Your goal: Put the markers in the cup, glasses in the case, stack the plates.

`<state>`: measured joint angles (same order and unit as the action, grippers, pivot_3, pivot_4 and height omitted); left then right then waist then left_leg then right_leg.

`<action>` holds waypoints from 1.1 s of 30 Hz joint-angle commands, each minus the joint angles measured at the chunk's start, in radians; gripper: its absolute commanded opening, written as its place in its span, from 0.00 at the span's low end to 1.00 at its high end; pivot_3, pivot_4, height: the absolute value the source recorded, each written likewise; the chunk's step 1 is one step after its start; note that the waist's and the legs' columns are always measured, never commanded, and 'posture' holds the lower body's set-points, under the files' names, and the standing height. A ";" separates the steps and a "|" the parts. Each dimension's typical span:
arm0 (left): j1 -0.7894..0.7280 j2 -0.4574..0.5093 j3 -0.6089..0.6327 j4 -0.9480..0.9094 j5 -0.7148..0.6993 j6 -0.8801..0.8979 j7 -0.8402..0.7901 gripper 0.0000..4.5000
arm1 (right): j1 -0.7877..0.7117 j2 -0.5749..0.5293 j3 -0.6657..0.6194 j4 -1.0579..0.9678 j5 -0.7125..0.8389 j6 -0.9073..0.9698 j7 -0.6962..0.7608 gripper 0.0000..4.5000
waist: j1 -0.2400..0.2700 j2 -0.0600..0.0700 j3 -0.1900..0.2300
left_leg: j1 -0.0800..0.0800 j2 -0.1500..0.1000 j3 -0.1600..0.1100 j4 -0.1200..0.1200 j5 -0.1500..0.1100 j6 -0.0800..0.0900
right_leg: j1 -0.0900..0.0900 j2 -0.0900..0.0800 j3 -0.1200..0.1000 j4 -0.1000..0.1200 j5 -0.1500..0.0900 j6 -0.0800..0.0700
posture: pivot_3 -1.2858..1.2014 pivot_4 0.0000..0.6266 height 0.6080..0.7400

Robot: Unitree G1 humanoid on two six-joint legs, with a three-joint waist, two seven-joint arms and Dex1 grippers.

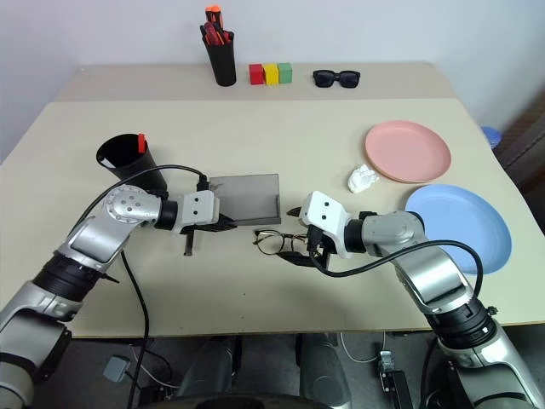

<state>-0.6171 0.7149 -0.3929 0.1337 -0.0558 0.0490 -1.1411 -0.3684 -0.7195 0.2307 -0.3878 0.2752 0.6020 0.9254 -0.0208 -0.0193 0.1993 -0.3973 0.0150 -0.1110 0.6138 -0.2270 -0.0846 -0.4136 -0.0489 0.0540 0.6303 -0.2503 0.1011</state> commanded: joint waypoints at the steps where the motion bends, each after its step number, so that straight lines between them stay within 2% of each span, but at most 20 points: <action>1: -0.040 -0.028 0.020 0.029 0.029 -0.056 0.003 0.30 | -0.012 -0.005 0.006 -0.037 -0.029 -0.006 -0.019 1.00 | 0.001 0.000 0.000 | 0.000 0.000 0.000 0.000 0.000 0.000 | 0.000 0.000 0.000 0.000 0.000 0.000 | 0.52 0.24 1.00; 2: -0.047 -0.039 0.035 0.032 0.022 -0.044 0.013 0.40 | -0.018 -0.003 0.012 -0.035 -0.040 -0.005 -0.025 1.00 | 0.001 0.000 0.000 | 0.000 0.000 0.000 0.000 0.000 0.000 | 0.000 0.000 0.000 0.000 0.000 0.000 | 0.52 0.24 1.00; 9: 0.027 -0.054 0.190 -0.102 -0.088 0.105 0.073 0.40 | -0.037 0.008 0.050 -0.018 -0.104 -0.034 -0.040 1.00 | -0.003 0.000 0.000 | 0.000 0.000 -0.001 0.000 0.000 0.000 | 0.000 0.000 0.000 0.001 0.002 0.003 | 0.52 0.24 1.00; 13: 0.189 0.002 0.308 -0.293 -0.160 0.225 0.107 0.40 | -0.047 0.023 0.072 0.002 -0.140 -0.054 -0.052 1.00 | -0.019 0.000 0.000 | 0.000 0.001 -0.001 0.000 0.000 0.000 | 0.000 0.000 0.000 0.001 0.002 0.004 | 0.52 0.24 1.00; 16: 0.318 0.021 0.372 -0.414 -0.194 0.294 0.153 0.42 | -0.046 0.021 0.092 0.026 -0.174 -0.082 -0.052 0.81 | -0.023 0.000 0.000 | 0.001 0.001 -0.001 0.000 0.000 0.000 | 0.001 0.000 0.000 0.002 0.001 0.004 | 0.52 0.24 1.00; 23: 0.489 -0.032 0.497 -0.600 -0.296 0.468 0.305 0.42 | -0.056 0.029 0.113 0.055 -0.206 -0.112 -0.034 0.02 | -0.021 0.000 0.000 | 0.004 0.000 -0.001 0.001 0.000 0.000 | 0.004 0.000 0.000 0.000 0.000 0.000 | 0.52 0.24 1.00; 33: 0.644 -0.025 0.563 -0.646 -0.308 0.488 0.385 0.42 | -0.068 0.018 0.094 0.028 -0.222 -0.138 -0.004 0.01 | -0.022 0.000 0.000 | 0.005 0.000 -0.001 0.000 0.000 0.000 | 0.004 0.000 0.000 0.001 0.000 0.000 | 0.52 0.24 1.00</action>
<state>0.0175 0.6846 0.1385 -0.4833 -0.3570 0.5422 -0.7652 -0.4122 -0.6953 0.3491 -0.3209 0.0514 0.4743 0.9144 -0.0430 -0.0193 0.1992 -0.3919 0.0155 -0.1117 0.6139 -0.2271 -0.0845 -0.4092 -0.0490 0.0541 0.6311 -0.2508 0.1009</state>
